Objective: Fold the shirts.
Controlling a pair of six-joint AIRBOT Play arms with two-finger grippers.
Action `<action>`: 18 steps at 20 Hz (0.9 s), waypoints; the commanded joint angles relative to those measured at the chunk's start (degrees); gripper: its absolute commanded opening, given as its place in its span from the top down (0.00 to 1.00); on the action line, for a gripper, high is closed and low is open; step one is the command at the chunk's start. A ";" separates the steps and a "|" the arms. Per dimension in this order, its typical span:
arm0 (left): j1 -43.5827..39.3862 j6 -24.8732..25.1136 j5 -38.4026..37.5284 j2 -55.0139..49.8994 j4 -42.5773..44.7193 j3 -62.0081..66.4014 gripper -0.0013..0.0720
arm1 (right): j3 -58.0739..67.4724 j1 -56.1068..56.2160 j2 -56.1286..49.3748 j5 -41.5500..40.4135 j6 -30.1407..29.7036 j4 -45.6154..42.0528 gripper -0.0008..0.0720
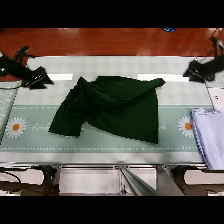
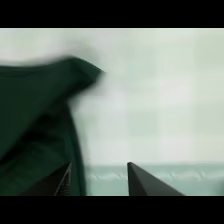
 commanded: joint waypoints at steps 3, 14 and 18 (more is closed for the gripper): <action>4.61 1.36 2.05 0.59 -0.37 -10.01 0.29 | -31.89 -3.39 16.39 -10.75 -3.87 0.55 0.43; -3.98 8.26 4.28 -8.09 -5.49 -12.20 0.29 | -46.75 -3.39 27.06 -9.90 -8.22 9.55 0.43; -8.13 8.22 2.47 -10.43 -5.38 -12.11 0.48 | -46.75 -3.39 27.06 -10.01 -7.85 9.75 0.43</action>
